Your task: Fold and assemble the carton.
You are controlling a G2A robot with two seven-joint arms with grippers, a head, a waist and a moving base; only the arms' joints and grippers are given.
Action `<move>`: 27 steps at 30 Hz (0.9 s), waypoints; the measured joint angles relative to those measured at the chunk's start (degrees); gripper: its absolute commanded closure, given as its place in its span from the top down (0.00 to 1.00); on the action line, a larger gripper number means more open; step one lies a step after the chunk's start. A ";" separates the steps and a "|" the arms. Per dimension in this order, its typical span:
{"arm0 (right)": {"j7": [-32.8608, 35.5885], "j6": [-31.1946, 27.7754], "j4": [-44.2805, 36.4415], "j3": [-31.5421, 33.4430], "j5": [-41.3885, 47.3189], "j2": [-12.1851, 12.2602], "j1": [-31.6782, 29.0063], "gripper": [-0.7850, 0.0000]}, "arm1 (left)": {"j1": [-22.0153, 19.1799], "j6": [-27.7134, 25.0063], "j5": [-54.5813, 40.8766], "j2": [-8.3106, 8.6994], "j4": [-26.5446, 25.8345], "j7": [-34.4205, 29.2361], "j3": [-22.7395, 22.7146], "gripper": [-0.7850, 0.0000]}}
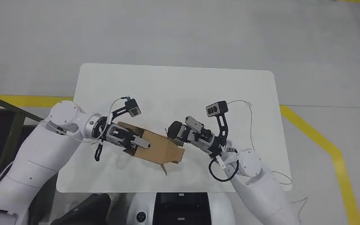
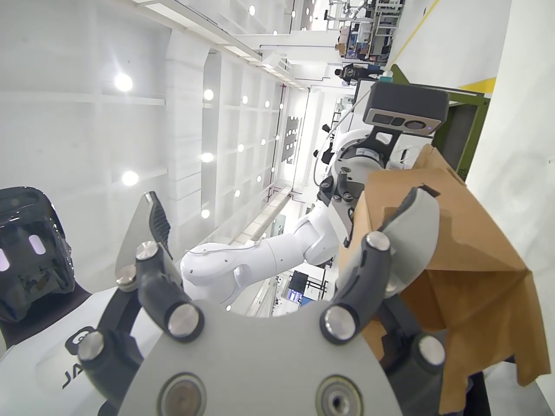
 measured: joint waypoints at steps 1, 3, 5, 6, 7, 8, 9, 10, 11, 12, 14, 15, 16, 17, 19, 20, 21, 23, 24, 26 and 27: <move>0.09 -0.08 0.16 -0.16 0.10 -0.04 0.11 1.00 | -0.19 -0.14 -0.40 0.15 0.10 0.00 0.15 0.00; -0.14 -0.51 0.45 -0.14 0.22 -0.09 0.23 1.00 | -0.66 -0.50 -1.41 0.43 0.64 0.00 0.42 0.00; -0.85 -1.33 0.41 0.61 0.31 -0.04 -0.03 1.00 | -1.13 -0.66 -2.65 0.66 1.46 0.00 0.67 0.00; -1.13 -1.65 0.30 1.09 0.23 0.03 -0.28 1.00 | -1.34 -0.66 -3.26 0.74 1.89 0.00 0.77 0.00; -1.45 -1.89 0.15 1.65 -0.01 0.12 -0.58 1.00 | -1.55 -0.61 -3.99 0.83 2.35 0.00 0.86 0.00; -1.97 -2.10 -0.09 2.44 -0.60 0.25 -1.06 1.00 | -1.84 -0.47 -5.04 0.94 2.97 0.00 0.96 0.00; -2.48 -2.19 -0.27 3.09 -1.29 0.36 -1.44 1.00 | -2.07 -0.37 -5.81 1.04 3.38 0.00 1.03 0.00; -3.16 -2.23 -0.43 3.78 -2.23 0.48 -1.83 1.00 | -2.31 -0.27 -6.57 1.13 3.76 0.00 1.09 0.00; -4.11 -2.19 -0.64 4.60 -3.49 0.63 -2.39 1.00 | -2.63 -0.19 -7.56 1.27 4.21 0.00 1.14 0.00; -4.68 -2.03 -0.76 5.10 -4.24 0.72 -2.80 1.00 | -2.87 -0.18 -8.24 1.39 4.53 0.00 1.15 0.00; -5.82 -1.00 -0.69 6.03 -6.18 0.93 -3.49 1.00 | -3.39 -0.08 -9.79 1.67 5.21 0.00 1.15 0.00; -6.25 -0.44 -0.63 6.25 -7.05 0.99 -3.70 1.00 | -3.60 0.02 -10.54 1.78 5.44 0.00 1.15 0.00; -6.58 0.13 -0.53 6.33 -7.82 1.04 -3.87 1.00 | -3.82 0.11 -11.27 1.89 5.62 0.00 1.17 0.00; -6.79 0.99 -0.29 6.25 -8.87 1.09 -3.99 1.00 | -4.11 0.23 -12.14 2.03 5.83 0.00 1.21 0.00; -6.81 2.44 0.12 5.82 -10.59 1.14 -3.99 1.00 | -4.58 0.48 -13.27 2.22 6.04 0.00 1.37 0.00; -6.71 3.39 0.38 5.37 -11.77 1.16 -3.89 1.00 | -4.90 0.74 -13.98 2.33 6.07 0.00 1.56 0.00; -6.60 4.06 0.57 4.99 -12.59 1.16 -3.77 1.00 | -5.15 0.94 -14.49 2.40 6.06 0.00 1.73 0.00; -6.21 5.43 1.03 4.04 -14.11 1.13 -3.44 1.00 | -5.76 1.37 -15.60 2.53 5.98 0.00 2.25 0.00; -5.95 5.98 1.29 3.63 -14.66 1.12 -3.24 1.00 | -6.04 1.55 -15.97 2.57 5.90 0.00 2.53 0.00; -5.54 7.01 1.92 2.70 -15.65 1.06 -2.77 1.00 | -6.72 2.06 -16.69 2.64 5.66 0.00 3.33 0.00; -5.45 7.29 2.20 2.36 -15.82 1.02 -2.58 1.00 | -7.01 2.32 -17.02 2.66 5.54 0.00 3.72 0.00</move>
